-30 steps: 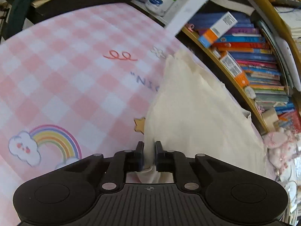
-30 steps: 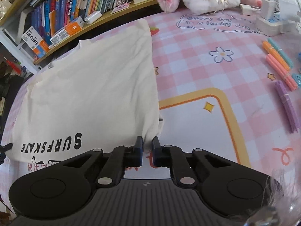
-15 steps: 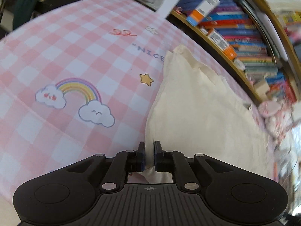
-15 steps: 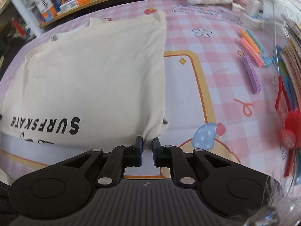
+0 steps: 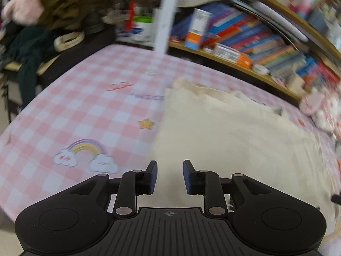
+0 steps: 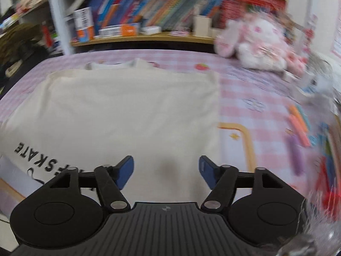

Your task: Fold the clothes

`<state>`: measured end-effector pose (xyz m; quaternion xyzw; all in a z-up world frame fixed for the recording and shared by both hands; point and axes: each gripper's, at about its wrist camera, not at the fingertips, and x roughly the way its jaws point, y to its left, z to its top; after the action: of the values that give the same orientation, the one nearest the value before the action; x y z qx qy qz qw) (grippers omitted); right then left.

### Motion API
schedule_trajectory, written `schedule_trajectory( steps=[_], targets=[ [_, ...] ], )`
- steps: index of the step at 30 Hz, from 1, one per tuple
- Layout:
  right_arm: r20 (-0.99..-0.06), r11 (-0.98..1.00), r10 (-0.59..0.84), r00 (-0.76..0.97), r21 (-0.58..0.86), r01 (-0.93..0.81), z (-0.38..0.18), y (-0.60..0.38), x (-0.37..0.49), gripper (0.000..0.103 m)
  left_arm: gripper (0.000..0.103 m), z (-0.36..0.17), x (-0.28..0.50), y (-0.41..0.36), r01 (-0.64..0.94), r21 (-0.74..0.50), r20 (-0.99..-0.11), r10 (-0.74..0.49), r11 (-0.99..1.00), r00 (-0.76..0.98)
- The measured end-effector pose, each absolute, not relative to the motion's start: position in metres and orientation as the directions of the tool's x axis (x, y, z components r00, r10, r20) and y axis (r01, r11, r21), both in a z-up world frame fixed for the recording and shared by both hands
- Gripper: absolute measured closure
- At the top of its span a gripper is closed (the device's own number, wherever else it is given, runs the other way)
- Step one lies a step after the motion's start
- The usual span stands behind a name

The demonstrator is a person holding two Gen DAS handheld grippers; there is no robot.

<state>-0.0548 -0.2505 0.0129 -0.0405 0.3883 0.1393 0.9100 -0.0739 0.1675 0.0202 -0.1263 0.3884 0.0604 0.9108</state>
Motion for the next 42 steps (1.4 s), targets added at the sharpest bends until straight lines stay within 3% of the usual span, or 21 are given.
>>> schedule_trajectory(
  steps=[2,6,8,9,10,11,14,16,19,33,42],
  targets=[
    [-0.708,0.956,0.211,0.674,0.004,-0.295,0.007,-0.238,-0.056,0.021,0.075,0.019,-0.067,0.157,-0.178,-0.158,-0.727,0.007,0.971,0.687],
    [-0.718,0.963,0.166,0.675,-0.030,-0.268,-0.007,-0.224,-0.065,0.014,0.067,0.015,-0.054,0.145,-0.141,-0.168,-0.724,-0.025,0.976,0.689],
    [-0.731,0.966,0.162,0.663,-0.021,-0.259,-0.011,-0.221,-0.070,0.010,0.053,0.011,-0.049,0.141,-0.110,-0.168,-0.725,-0.047,0.980,0.687],
    [-0.737,0.967,0.158,0.657,-0.017,-0.252,-0.012,-0.219,-0.072,0.009,0.038,0.010,-0.047,0.139,-0.101,-0.159,-0.725,-0.047,0.982,0.687],
    [-0.742,0.970,0.150,0.654,-0.017,-0.241,-0.013,-0.218,-0.073,0.006,0.032,0.010,-0.046,0.138,-0.089,-0.152,-0.720,-0.049,0.984,0.692],
    [-0.744,0.974,0.137,0.653,-0.018,-0.225,-0.014,-0.216,-0.074,0.005,0.032,0.009,-0.045,0.138,-0.070,-0.145,-0.713,-0.055,0.987,0.699],
    [-0.752,0.986,0.099,0.651,-0.013,-0.165,-0.013,-0.211,-0.075,0.004,0.042,0.009,-0.038,0.142,0.033,-0.162,-0.695,-0.138,0.986,0.706],
    [-0.763,0.993,0.090,0.640,0.016,-0.120,-0.012,-0.207,-0.074,0.004,0.076,0.010,-0.030,0.148,0.074,-0.155,-0.682,-0.161,0.985,0.713],
    [-0.790,0.996,0.089,0.606,0.067,-0.059,-0.013,-0.201,-0.072,0.004,0.090,0.009,-0.007,0.165,0.072,-0.197,-0.675,-0.188,0.978,0.714],
    [-0.847,0.999,-0.020,0.531,0.004,0.043,-0.017,-0.186,-0.062,0.000,0.090,-0.028,0.136,0.223,0.106,-0.472,-0.648,-0.426,0.875,0.631],
    [-0.855,0.999,-0.026,0.518,0.002,0.053,-0.016,-0.186,-0.060,0.000,0.089,-0.044,0.175,0.276,-0.163,-0.640,-0.631,-0.392,0.751,0.670]
  ],
)
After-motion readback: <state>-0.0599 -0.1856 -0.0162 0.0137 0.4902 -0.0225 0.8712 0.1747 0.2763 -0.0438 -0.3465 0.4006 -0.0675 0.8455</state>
